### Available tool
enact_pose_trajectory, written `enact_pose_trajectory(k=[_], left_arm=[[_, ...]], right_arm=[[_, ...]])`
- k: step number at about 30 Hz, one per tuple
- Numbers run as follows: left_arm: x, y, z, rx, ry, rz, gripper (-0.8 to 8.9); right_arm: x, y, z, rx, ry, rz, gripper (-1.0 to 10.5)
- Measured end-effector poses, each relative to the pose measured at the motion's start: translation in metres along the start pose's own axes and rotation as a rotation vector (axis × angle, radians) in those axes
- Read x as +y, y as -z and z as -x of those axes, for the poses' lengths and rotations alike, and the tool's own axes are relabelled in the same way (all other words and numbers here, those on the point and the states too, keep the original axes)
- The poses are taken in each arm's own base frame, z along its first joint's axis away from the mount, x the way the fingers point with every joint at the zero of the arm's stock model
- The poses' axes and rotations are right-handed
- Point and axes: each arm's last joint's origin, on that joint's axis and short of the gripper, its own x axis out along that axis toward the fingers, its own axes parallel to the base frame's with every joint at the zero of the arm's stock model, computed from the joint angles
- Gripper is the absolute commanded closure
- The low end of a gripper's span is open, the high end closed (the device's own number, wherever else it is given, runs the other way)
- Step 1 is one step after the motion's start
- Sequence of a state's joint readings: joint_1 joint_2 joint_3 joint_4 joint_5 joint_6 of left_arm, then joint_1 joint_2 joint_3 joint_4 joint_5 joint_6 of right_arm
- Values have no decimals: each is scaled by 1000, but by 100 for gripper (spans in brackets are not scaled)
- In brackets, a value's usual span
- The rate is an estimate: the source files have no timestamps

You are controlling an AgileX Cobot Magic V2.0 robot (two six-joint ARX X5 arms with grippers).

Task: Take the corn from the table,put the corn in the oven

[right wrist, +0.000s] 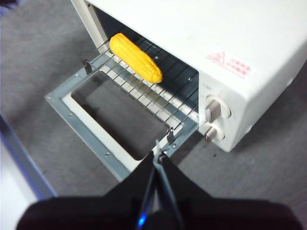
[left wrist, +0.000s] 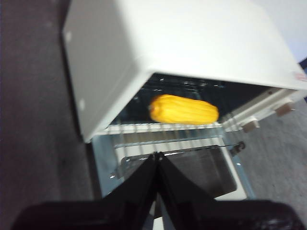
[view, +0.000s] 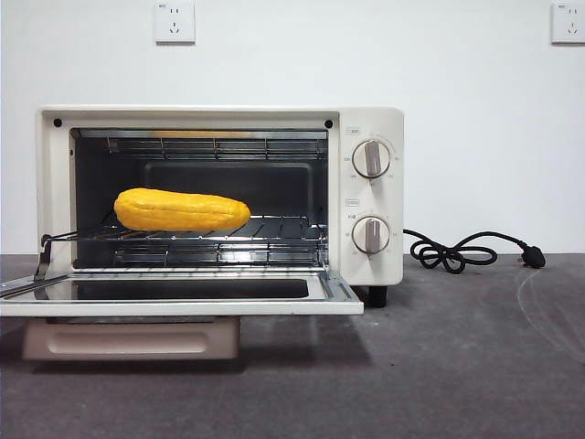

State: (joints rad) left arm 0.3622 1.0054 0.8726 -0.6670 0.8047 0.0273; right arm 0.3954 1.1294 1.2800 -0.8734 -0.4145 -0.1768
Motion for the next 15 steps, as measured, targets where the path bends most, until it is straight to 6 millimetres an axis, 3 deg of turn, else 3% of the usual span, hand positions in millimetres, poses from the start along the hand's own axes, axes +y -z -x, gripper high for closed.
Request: enact_pose_trajectory(k=[5, 15], left_arm=[[14, 17, -10, 41, -19, 56, 821], [57, 38, -51, 271, -39, 257, 822]], right_arm=[[-13, 2, 6, -20, 1, -49, 957], [-13, 2, 6, -21, -4, -51, 957]])
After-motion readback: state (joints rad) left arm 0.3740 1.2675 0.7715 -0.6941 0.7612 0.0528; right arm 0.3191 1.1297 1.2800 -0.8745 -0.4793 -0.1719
